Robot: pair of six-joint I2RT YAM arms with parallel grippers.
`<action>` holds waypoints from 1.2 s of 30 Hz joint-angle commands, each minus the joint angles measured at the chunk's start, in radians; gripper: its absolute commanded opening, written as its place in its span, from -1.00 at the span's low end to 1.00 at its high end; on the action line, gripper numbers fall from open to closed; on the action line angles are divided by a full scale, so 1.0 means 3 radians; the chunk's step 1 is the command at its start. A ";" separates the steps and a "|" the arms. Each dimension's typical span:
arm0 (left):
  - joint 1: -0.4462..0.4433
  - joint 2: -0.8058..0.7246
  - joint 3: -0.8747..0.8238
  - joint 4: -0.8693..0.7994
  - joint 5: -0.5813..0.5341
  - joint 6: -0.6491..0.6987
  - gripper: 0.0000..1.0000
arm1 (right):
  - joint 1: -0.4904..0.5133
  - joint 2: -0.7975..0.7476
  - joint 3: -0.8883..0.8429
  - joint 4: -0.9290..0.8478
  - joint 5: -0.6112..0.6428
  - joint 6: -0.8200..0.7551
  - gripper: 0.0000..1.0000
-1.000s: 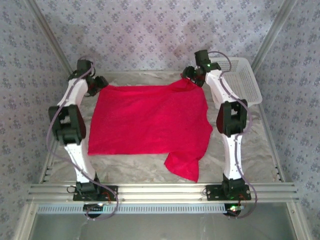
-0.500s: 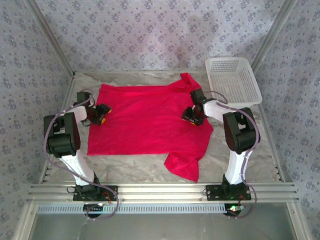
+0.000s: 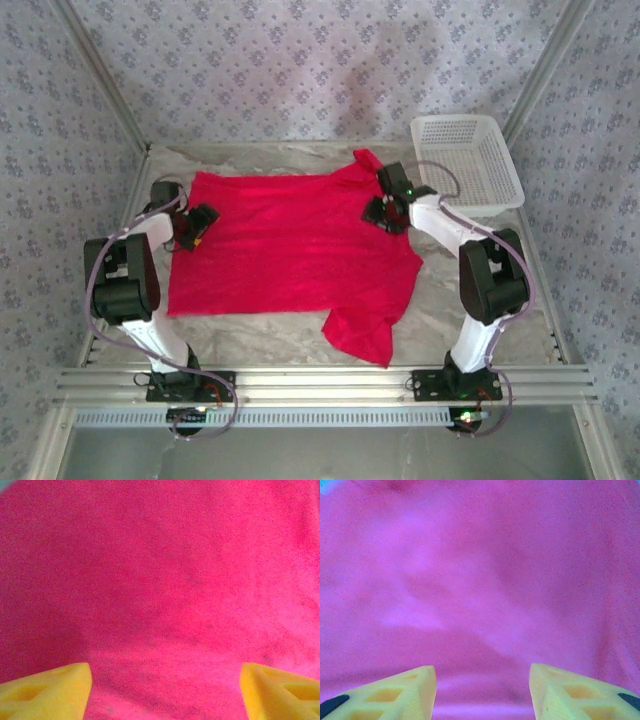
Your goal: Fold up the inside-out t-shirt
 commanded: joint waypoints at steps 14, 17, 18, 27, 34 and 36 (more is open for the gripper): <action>0.0118 -0.0875 -0.0240 0.0235 -0.0314 0.0226 0.90 | -0.0219 0.1962 0.2460 -0.0385 -0.0005 0.0031 0.05; 0.0105 -0.0906 -0.0258 0.0225 -0.0360 0.0236 0.85 | -0.0258 0.2064 0.2518 -0.0343 -0.0040 0.0112 0.06; 0.0105 -0.0907 -0.0250 0.0211 -0.0368 0.0244 0.82 | -0.0265 0.2102 0.2535 -0.0339 -0.0051 0.0136 0.05; 0.0108 -0.0860 -0.0125 0.0056 -0.0358 0.0293 0.70 | -0.0303 0.2380 0.2826 -0.0355 -0.0207 0.0381 -0.10; 0.0110 -0.0909 -0.0114 -0.0008 -0.0372 0.0313 0.65 | -0.0310 0.2402 0.2835 -0.0289 -0.0225 0.0507 -0.46; 0.0109 -0.0912 -0.0095 -0.0039 -0.0372 0.0322 0.62 | -0.0305 0.2399 0.2851 -0.0278 -0.0217 0.0529 -0.85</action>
